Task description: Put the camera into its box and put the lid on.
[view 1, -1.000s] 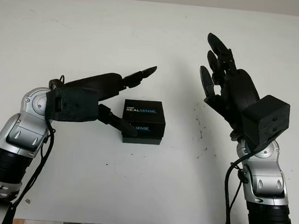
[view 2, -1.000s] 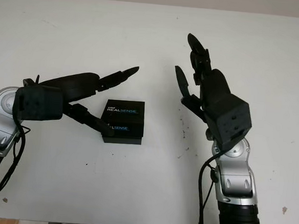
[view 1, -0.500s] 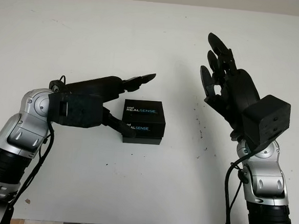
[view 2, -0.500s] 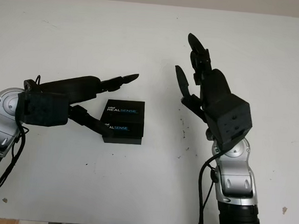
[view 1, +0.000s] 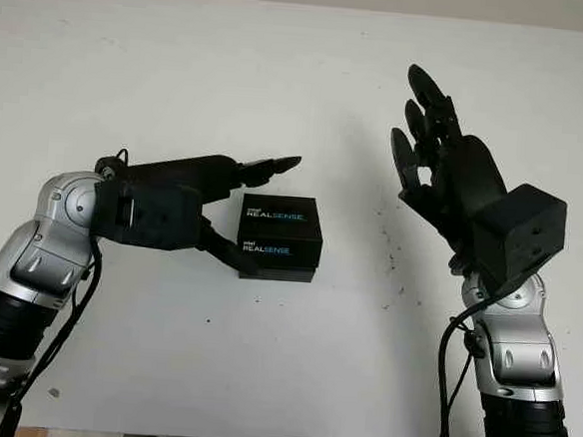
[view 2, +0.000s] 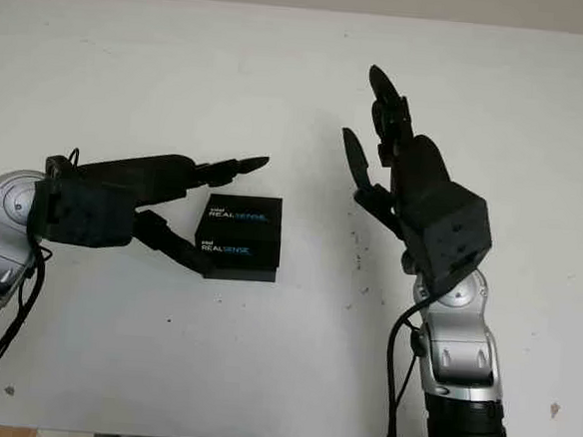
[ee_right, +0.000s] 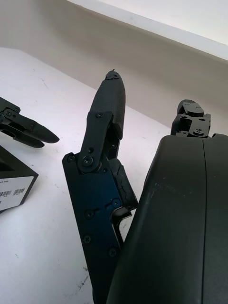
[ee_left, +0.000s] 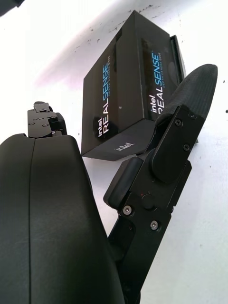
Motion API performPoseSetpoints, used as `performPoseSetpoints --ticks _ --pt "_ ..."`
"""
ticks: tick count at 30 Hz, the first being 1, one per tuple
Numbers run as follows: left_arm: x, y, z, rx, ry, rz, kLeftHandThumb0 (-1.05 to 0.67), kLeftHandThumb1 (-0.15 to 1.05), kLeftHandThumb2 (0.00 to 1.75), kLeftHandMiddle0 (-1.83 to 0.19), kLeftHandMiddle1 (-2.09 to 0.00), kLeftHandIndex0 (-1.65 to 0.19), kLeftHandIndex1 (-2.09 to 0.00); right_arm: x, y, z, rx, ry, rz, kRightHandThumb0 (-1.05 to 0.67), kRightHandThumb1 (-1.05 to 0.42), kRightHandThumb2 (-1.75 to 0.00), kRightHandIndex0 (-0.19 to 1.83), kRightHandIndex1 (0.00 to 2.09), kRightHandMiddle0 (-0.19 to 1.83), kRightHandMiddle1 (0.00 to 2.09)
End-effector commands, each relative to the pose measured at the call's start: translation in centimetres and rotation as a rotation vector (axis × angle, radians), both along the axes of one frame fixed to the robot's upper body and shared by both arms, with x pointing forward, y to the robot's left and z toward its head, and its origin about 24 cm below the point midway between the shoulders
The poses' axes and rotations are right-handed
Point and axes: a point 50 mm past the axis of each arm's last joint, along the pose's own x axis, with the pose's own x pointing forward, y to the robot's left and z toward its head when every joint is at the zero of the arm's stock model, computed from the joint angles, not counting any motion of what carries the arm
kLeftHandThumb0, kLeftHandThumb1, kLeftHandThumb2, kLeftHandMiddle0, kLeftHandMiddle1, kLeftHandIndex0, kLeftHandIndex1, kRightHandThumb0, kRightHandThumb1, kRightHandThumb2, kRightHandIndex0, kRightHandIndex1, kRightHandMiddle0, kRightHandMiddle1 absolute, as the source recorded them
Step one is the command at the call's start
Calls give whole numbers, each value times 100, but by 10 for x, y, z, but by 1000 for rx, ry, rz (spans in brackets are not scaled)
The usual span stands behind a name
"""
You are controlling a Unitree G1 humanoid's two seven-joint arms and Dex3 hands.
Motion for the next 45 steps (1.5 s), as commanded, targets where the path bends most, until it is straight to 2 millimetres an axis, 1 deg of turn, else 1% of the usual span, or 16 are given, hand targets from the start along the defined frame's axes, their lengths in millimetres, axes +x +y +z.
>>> performPoseSetpoints --ticks 1,11,15,16,18,20,21,23,24,25,28,31,34,38,41,45 --pt "1 -3 2 -14 7 -2 -97 98 6 5 -9 14 -5 -3 -1 3 -2 -12 -9 -68 -105 -59 0 6 -6 28" --pt "2 -6 -4 -79 57 24 -90 96 5 0 -14 10 -7 -5 -1 3 -25 -11 -17 -68 -105 -59 0 5 -4 25" --pt "1 -7 -4 -77 60 31 -86 95 5 -6 -19 2 -11 -4 -2 3 -12 -7 -20 -69 -105 -59 -1 5 -3 24" --pt "2 -7 -4 -75 58 30 -85 95 5 -3 -28 1 -12 -4 -2 3 -11 -5 -20 -69 -105 -58 -1 5 -3 23" --pt "2 -7 -4 -81 58 27 -84 94 5 14 -67 -2 -18 -4 -2 3 -11 -7 -17 -69 -105 -59 -2 5 -3 22" --pt "2 -7 -4 -88 54 22 -84 93 5 18 -81 -4 -22 -4 -2 4 -13 -12 -15 -68 -105 -59 -2 5 -3 22" --pt "2 -7 -4 -90 51 22 -83 92 5 18 -90 -6 -28 -4 -2 4 -13 -12 -15 -68 -105 -59 -2 5 -2 21" --pt "2 -8 -4 -92 47 20 -81 90 5 19 -105 10 -71 -4 -2 4 -14 -13 -16 -68 -105 -59 -2 5 -2 21" --pt "2 -8 -4 -93 43 19 -78 89 5 19 -117 14 -90 -4 -2 4 -17 -14 -17 -68 -105 -59 -1 5 -2 20" --pt "2 -8 -4 -95 40 18 -76 88 5 19 -129 17 -104 -4 -2 4 -21 -16 -18 -68 -105 -59 -1 5 -1 20" --pt "2 -8 -5 -99 28 7 -68 85 5 19 -158 19 -137 -4 -2 4 -20 -14 -16 -69 -105 -59 -1 5 -1 19" --pt "1 -8 -5 -75 8 -10 -60 83 5 19 -178 19 -161 -4 -2 4 -18 -18 -15 -68 -105 -59 -1 5 -1 19" --pt "-1 -9 -5 -50 -13 -24 -56 82 5 19 -189 19 -175 -4 -2 4 -28 -15 -18 -69 -105 -59 -1 5 -1 18" --pt "-3 -10 -4 -37 -22 -17 -55 82 5 18 -196 19 -184 -4 -2 5 -28 -16 -17 -69 -105 -59 -1 5 -1 17" --pt "-5 -10 -4 -44 -25 -10 -52 83 6 13 -197 17 -188 -4 -2 5 -29 -16 -16 -68 -105 -59 -1 5 0 16" --pt "-8 -11 -5 -56 -38 3 -45 87 6 -3 -198 6 -194 -4 -1 4 -22 -11 -22 -69 -105 -59 -1 6 1 15"
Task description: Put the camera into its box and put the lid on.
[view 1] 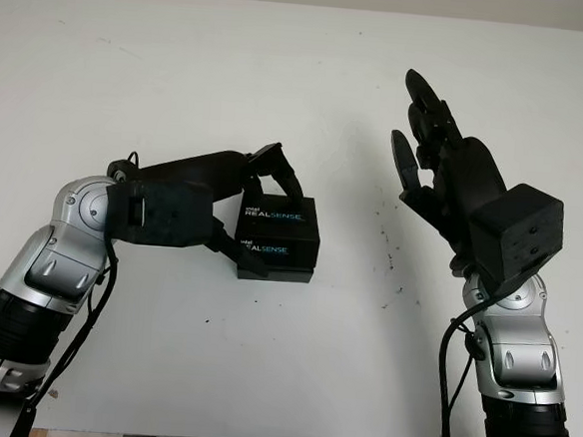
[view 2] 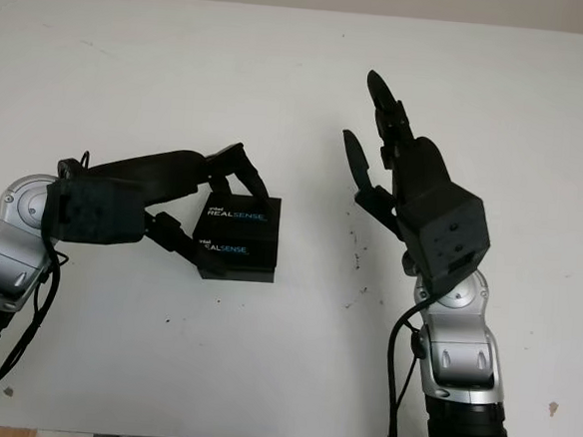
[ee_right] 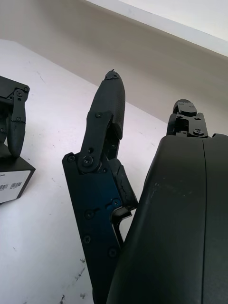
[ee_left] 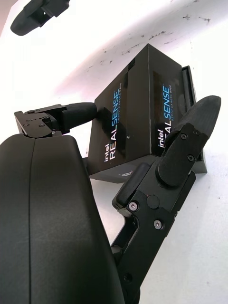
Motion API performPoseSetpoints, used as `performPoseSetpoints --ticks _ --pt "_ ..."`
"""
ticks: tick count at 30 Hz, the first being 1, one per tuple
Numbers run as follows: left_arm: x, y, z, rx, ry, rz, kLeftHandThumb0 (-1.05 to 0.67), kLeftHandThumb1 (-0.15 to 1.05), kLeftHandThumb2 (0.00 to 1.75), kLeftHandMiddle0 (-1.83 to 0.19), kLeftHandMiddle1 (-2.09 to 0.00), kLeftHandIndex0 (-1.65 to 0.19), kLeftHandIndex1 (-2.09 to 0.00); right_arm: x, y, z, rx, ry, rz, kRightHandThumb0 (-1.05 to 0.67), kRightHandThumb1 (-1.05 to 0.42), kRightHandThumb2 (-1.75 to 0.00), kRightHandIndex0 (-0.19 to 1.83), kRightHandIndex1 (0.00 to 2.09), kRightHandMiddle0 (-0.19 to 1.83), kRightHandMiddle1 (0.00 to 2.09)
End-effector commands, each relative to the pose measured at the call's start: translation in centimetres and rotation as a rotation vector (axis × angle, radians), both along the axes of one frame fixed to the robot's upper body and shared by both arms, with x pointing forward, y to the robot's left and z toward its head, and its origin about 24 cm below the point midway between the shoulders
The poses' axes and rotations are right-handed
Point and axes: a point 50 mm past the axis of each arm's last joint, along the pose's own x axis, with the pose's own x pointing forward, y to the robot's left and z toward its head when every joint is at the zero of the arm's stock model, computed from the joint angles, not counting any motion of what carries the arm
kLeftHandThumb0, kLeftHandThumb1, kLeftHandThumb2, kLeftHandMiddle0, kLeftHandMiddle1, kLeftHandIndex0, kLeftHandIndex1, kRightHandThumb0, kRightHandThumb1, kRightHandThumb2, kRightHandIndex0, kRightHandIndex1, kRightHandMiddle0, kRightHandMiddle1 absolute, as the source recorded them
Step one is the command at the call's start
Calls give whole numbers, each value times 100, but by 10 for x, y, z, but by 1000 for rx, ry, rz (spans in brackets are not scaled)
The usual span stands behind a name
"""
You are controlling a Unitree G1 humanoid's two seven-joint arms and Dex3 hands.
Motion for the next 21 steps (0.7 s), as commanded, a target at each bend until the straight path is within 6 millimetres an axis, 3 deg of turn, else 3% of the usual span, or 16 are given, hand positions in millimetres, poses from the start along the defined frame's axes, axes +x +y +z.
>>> performPoseSetpoints --ticks 1,15,21 --pt "-4 2 -6 5 12 7 -44 88 7 -4 -196 5 -194 -3 -1 3 4 -15 -3 -70 -105 -58 -1 6 1 15" --pt "-12 3 -9 -41 -12 71 -40 102 7 -7 -189 6 -190 -4 -1 1 14 -17 9 -67 -105 -58 -1 5 2 13" --pt "-20 4 -11 -94 -108 72 -34 105 39 -8 -206 8 -186 -4 0 0 26 -19 17 -67 -105 -58 0 6 1 12"
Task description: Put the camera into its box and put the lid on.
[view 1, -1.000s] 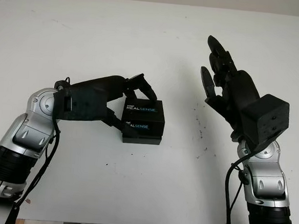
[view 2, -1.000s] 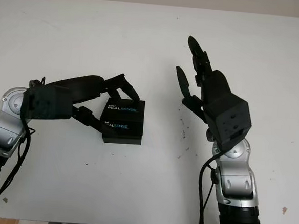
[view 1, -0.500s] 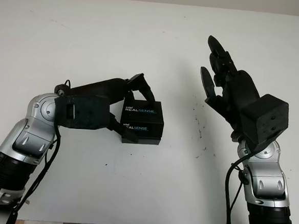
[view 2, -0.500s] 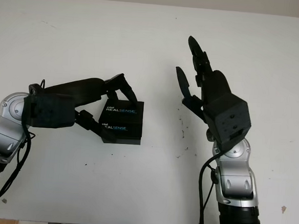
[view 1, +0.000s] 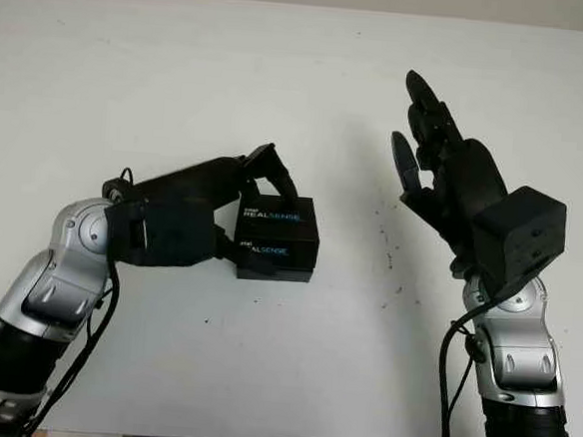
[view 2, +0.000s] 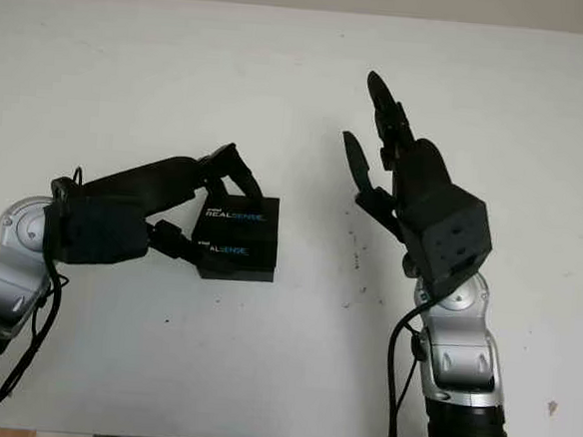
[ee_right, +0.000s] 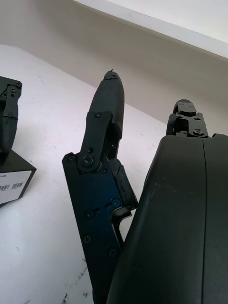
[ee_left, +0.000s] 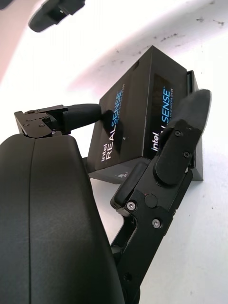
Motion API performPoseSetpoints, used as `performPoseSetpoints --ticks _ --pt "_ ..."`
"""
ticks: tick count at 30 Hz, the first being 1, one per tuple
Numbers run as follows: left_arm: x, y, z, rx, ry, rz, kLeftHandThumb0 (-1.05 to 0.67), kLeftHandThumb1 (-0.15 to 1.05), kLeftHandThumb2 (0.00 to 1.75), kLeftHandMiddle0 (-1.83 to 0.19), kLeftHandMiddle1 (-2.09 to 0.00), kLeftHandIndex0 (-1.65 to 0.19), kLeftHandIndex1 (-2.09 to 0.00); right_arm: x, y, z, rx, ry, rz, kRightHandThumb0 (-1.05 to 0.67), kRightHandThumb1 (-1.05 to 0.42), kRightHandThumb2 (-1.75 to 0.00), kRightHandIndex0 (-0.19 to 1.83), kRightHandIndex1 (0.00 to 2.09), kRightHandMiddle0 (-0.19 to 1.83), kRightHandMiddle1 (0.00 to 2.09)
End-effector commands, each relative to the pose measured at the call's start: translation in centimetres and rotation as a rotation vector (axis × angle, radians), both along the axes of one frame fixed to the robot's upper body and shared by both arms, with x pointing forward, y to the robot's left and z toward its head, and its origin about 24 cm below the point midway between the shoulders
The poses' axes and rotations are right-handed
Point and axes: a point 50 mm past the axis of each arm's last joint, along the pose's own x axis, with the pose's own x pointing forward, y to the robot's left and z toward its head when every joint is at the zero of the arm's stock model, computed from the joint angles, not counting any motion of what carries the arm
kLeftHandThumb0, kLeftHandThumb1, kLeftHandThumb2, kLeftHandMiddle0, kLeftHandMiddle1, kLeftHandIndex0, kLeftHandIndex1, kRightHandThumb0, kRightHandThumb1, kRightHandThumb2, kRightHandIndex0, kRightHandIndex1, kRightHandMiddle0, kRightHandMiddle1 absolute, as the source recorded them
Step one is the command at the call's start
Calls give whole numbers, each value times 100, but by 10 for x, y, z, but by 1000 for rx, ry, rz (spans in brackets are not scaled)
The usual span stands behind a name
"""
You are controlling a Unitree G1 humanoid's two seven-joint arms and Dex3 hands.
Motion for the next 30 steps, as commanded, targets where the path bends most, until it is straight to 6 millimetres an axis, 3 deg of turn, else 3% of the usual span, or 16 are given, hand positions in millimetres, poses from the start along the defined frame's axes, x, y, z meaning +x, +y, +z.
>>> performPoseSetpoints --ticks 1,8,22,30 --pt "-6 1 0 -15 -49 0 -33 105 42 -11 -206 5 -187 -2 -1 1 6 -12 5 -67 -105 -58 -1 5 1 12" --pt "-14 0 -9 -23 -130 -2 -29 105 45 -16 -209 8 -208 -3 -1 0 7 -9 1 -66 -105 -56 -1 5 2 12" --pt "-18 3 -19 -55 -110 3 -28 105 43 -6 -209 15 -206 -3 -1 0 4 -12 2 -66 -105 -56 -1 5 3 11" --pt "-18 3 -21 -62 -106 4 -28 105 42 -3 -209 12 -192 -3 -1 0 13 -10 5 -66 -105 -56 -1 5 2 10"
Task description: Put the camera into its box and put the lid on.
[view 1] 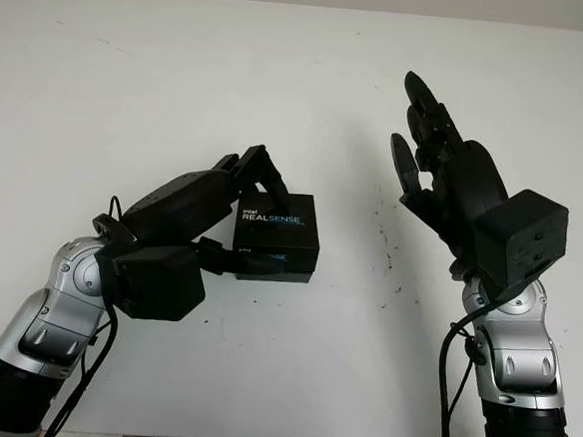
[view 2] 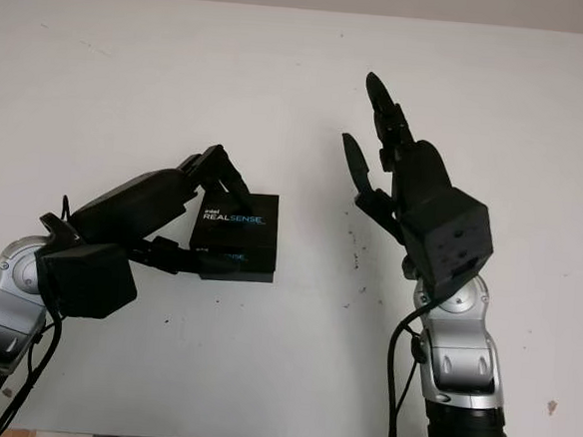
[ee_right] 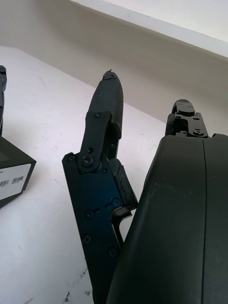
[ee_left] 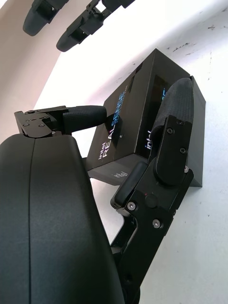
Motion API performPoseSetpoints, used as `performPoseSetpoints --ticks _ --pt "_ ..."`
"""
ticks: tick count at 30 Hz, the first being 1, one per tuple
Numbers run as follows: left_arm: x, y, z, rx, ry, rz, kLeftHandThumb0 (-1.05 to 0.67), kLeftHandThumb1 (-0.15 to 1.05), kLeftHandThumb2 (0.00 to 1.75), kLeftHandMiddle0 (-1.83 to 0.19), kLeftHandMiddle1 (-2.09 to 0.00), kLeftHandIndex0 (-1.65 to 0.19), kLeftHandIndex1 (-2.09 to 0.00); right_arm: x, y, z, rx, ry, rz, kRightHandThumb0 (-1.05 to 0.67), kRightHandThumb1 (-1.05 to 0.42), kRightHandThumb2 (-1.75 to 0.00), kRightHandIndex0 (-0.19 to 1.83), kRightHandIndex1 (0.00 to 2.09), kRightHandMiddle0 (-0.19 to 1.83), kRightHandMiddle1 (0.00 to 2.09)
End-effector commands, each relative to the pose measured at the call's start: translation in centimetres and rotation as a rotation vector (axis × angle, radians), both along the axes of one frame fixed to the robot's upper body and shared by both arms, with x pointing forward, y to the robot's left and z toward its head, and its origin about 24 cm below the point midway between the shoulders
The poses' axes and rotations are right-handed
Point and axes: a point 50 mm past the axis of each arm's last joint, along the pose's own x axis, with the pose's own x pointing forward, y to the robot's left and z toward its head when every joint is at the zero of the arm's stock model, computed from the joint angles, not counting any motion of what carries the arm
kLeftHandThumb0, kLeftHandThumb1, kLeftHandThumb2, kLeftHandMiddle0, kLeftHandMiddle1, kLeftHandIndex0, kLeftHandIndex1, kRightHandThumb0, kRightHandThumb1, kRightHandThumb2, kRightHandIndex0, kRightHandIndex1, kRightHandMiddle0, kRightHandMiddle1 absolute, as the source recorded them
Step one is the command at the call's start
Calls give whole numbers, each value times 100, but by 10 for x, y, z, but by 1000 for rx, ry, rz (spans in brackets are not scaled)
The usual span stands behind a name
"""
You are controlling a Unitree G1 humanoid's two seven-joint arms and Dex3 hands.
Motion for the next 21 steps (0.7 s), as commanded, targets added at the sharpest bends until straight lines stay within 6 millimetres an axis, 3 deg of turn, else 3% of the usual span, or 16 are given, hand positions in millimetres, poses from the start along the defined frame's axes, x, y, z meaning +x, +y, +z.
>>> performPoseSetpoints --ticks 1,21 --pt "-3 1 -8 -5 26 -8 -29 105 42 -3 -209 11 -191 -2 -1 1 9 -12 0 -66 -105 -56 -1 5 2 10" --pt "0 -1 -7 -86 -35 -60 -31 105 39 -10 -209 10 -206 -2 -2 -1 8 4 17 -65 -105 -56 -3 5 2 9"
